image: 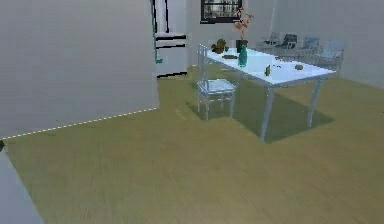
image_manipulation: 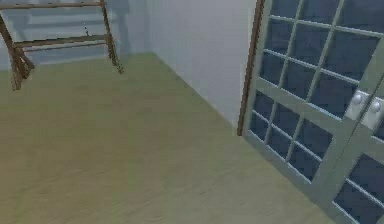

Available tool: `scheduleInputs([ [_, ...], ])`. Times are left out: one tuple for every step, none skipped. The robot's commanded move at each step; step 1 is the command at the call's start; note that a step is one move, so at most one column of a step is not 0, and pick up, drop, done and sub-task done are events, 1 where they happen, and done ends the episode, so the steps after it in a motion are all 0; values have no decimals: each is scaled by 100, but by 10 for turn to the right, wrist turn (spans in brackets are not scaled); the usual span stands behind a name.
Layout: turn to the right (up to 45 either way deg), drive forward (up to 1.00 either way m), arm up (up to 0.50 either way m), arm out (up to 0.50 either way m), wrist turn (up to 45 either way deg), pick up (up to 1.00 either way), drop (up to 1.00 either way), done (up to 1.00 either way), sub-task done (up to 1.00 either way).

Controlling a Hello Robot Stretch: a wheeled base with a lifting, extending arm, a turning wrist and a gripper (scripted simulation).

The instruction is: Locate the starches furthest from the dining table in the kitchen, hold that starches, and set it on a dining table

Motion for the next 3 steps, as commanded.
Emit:
scheduleInputs([
  [-450,0,0,0,0,0,0,0,0],
  [450,0,0,0,0,0,0,0,0],
  [300,0,0,0,0,0,0,0,0],
])
